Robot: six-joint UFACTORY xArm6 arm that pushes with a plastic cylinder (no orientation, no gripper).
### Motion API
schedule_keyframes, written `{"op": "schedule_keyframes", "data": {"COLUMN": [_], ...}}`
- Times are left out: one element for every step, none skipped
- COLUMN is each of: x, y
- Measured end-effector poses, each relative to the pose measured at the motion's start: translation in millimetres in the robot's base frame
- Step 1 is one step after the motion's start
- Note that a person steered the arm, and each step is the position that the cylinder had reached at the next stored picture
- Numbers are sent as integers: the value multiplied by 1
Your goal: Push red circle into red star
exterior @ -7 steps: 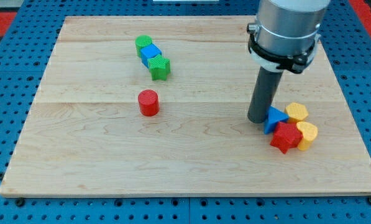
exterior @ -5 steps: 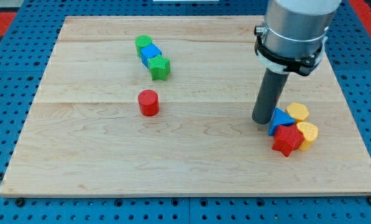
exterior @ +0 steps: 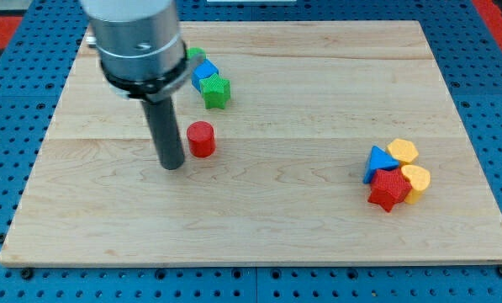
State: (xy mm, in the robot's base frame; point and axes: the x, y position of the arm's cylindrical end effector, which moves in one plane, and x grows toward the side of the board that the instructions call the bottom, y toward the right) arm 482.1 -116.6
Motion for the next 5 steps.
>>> {"op": "schedule_keyframes", "data": {"x": [-16, -31, -33, -28, -24], "y": [-2, -2, 1, 21, 45]}}
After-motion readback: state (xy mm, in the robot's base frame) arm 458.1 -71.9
